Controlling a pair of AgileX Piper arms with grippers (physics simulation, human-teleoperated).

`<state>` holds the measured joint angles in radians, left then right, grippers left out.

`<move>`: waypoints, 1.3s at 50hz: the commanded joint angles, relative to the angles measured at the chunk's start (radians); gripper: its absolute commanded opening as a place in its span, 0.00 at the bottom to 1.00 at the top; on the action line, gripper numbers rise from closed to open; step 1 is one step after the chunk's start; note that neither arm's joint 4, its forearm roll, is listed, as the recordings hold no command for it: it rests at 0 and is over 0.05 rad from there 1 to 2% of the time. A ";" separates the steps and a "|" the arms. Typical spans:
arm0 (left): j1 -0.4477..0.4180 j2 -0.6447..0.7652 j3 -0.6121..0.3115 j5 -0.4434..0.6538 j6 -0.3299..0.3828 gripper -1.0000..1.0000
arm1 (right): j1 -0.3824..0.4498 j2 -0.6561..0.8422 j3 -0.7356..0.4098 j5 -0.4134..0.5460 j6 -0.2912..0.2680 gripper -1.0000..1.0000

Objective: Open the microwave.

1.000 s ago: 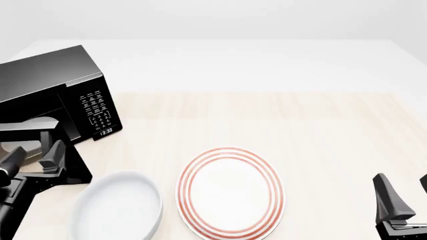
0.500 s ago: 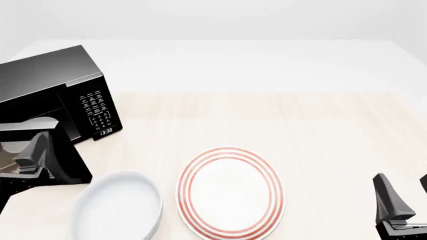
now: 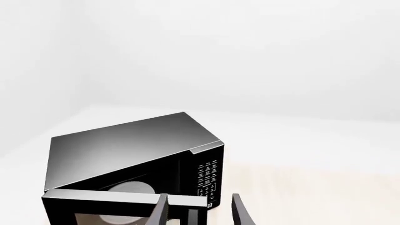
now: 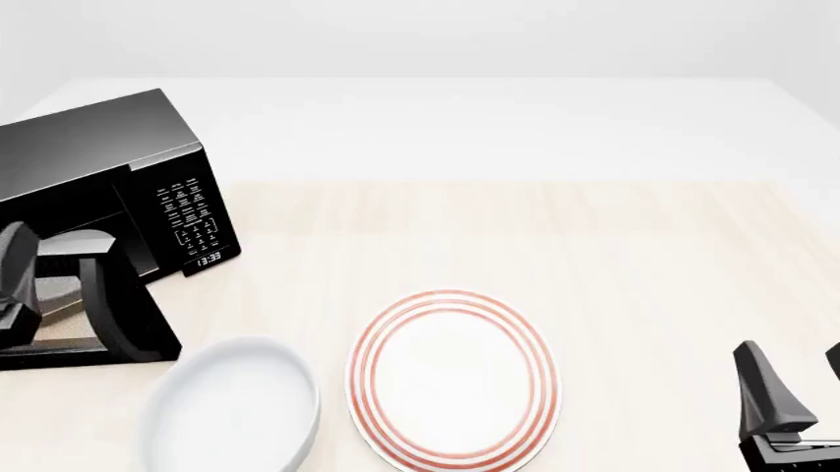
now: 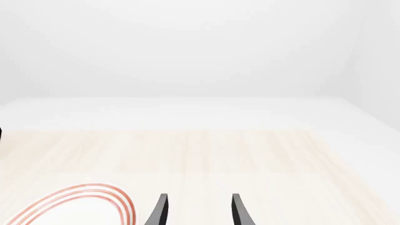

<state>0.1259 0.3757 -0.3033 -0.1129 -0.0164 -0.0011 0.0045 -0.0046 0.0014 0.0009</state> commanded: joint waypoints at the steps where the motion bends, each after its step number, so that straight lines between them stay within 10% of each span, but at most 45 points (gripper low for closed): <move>1: 0.006 0.019 -0.057 0.014 0.011 1.00 | 0.000 0.000 0.000 0.000 0.000 1.00; 65: -0.046 0.478 -0.567 0.519 0.028 1.00 | 0.000 0.000 0.000 0.000 0.000 1.00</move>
<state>0.0790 0.7962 -0.8264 0.3440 0.0162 -0.0011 0.0046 -0.0046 0.0014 0.0008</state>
